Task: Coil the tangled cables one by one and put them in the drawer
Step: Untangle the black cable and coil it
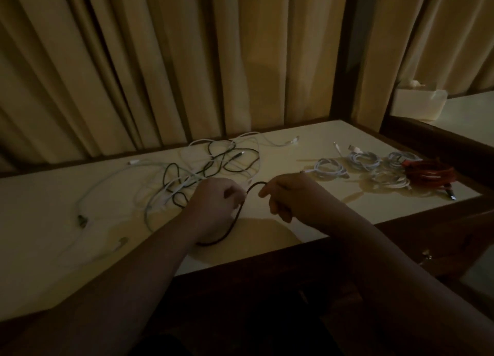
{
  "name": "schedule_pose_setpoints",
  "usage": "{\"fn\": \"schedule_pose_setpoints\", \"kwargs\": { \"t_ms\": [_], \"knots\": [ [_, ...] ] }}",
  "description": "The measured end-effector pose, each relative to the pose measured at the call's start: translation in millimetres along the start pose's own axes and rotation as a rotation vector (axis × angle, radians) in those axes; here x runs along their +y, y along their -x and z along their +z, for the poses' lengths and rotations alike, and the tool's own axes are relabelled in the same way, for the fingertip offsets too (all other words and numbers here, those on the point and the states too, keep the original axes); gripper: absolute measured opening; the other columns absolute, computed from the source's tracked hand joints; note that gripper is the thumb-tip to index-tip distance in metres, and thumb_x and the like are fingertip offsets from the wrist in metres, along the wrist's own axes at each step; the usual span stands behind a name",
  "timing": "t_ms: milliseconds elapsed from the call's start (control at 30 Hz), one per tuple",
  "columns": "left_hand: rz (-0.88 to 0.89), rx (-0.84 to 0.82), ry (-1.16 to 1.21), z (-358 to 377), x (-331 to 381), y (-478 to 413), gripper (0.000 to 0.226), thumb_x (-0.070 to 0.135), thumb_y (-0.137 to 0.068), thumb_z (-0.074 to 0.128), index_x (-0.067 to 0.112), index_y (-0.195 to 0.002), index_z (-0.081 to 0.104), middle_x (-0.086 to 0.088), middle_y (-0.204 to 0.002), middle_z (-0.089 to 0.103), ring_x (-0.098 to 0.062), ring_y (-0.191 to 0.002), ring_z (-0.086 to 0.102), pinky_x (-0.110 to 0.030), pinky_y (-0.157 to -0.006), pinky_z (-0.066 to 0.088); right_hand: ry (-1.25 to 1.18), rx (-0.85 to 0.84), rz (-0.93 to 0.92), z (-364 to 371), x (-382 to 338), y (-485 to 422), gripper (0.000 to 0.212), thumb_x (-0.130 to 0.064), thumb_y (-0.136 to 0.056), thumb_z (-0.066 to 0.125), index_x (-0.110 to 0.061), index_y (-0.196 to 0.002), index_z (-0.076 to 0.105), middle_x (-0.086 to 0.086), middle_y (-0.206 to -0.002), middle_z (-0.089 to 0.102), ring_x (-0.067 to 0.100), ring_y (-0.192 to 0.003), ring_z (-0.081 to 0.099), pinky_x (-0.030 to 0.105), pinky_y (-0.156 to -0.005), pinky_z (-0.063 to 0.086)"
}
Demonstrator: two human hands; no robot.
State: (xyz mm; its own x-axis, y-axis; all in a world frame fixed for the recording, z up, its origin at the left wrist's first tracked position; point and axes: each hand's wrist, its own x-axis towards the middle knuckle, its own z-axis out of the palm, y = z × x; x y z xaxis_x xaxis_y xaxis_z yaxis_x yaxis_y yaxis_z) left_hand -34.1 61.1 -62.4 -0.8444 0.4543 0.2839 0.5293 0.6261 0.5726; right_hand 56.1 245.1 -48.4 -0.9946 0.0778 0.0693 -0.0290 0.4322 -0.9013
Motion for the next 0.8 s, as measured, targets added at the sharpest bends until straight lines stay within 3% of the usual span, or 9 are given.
{"fn": "schedule_pose_setpoints", "kwargs": {
  "t_ms": [133, 300, 400, 500, 600, 700, 800],
  "knots": [
    [-0.184, 0.102, 0.333, -15.1, -6.8, -7.1, 0.021, 0.025, -0.105, 0.048, 0.015, -0.091, 0.062, -0.006, -0.084, 0.069, -0.015, -0.067, 0.07, -0.038, -0.068, 0.063, -0.274, -0.106, 0.073, 9.4, -8.9, -17.5, 0.027, -0.009, -0.105, 0.044, -0.001, -0.099, 0.07, 0.006, -0.067, 0.059, 0.014, -0.053, 0.047, 0.031, -0.057, 0.04],
    [-0.105, 0.204, 0.244, -32.2, -5.9, -25.4, 0.022, 0.029, -0.108, 0.035, 0.021, -0.097, 0.051, 0.003, -0.088, 0.063, -0.016, -0.059, 0.056, -0.031, -0.049, 0.05, -0.371, -0.352, 0.078, 14.5, -17.5, -38.0, 0.025, -0.011, -0.105, 0.047, 0.003, -0.111, 0.066, 0.011, -0.086, 0.068, 0.021, -0.074, 0.065, 0.033, -0.071, 0.055],
    [-0.113, 0.226, 0.302, -39.1, -10.3, -40.5, 0.02, 0.032, -0.106, 0.035, 0.027, -0.095, 0.05, 0.002, -0.084, 0.059, -0.021, -0.066, 0.052, -0.034, -0.051, 0.044, -0.401, -0.547, 0.027, 20.5, -29.7, -51.4, 0.024, -0.009, -0.105, 0.046, 0.005, -0.116, 0.062, 0.015, -0.097, 0.069, 0.025, -0.087, 0.07, 0.034, -0.077, 0.058],
    [-0.095, 0.247, 0.302, -48.8, -11.8, -48.8, 0.016, 0.027, -0.104, 0.041, 0.017, -0.1, 0.053, 0.001, -0.078, 0.061, -0.015, -0.068, 0.057, -0.031, -0.06, 0.047, -0.505, -0.648, -0.1, 26.7, -54.8, -65.3, 0.021, -0.007, -0.104, 0.041, 0.0, -0.112, 0.06, 0.01, -0.094, 0.068, 0.02, -0.084, 0.067, 0.031, -0.074, 0.057],
    [-0.051, 0.308, 0.391, -60.4, -4.4, -56.9, 0.025, 0.014, -0.105, 0.036, 0.01, -0.084, 0.051, 0.011, -0.048, 0.052, -0.004, -0.041, 0.049, -0.019, -0.043, 0.042, -0.771, -0.521, -0.234, 29.8, -84.5, -90.2, 0.02, -0.006, -0.104, 0.04, -0.003, -0.105, 0.06, 0.008, -0.087, 0.068, 0.017, -0.078, 0.066, 0.03, -0.071, 0.057],
    [-0.087, 0.224, 0.494, -64.9, -2.2, -71.2, 0.037, 0.028, -0.105, 0.045, 0.021, -0.071, 0.057, 0.01, -0.052, 0.052, -0.008, -0.046, 0.045, -0.026, -0.053, 0.037, -1.067, -0.331, -0.315, 26.9, -105.9, -122.1, 0.019, -0.006, -0.105, 0.043, -0.002, -0.098, 0.06, 0.009, -0.086, 0.066, 0.019, -0.078, 0.066, 0.031, -0.074, 0.058],
    [-0.074, 0.16, 0.541, -76.3, -3.6, -82.9, 0.045, 0.03, -0.106, 0.046, 0.03, -0.067, 0.07, 0.01, -0.049, 0.048, -0.01, -0.039, 0.037, -0.025, -0.048, 0.031, -1.176, -0.226, -0.37, 27.0, -116.7, -150.6, 0.017, -0.007, -0.105, 0.043, -0.001, -0.099, 0.059, 0.011, -0.089, 0.065, 0.02, -0.083, 0.067, 0.033, -0.081, 0.058]
  ]
}}
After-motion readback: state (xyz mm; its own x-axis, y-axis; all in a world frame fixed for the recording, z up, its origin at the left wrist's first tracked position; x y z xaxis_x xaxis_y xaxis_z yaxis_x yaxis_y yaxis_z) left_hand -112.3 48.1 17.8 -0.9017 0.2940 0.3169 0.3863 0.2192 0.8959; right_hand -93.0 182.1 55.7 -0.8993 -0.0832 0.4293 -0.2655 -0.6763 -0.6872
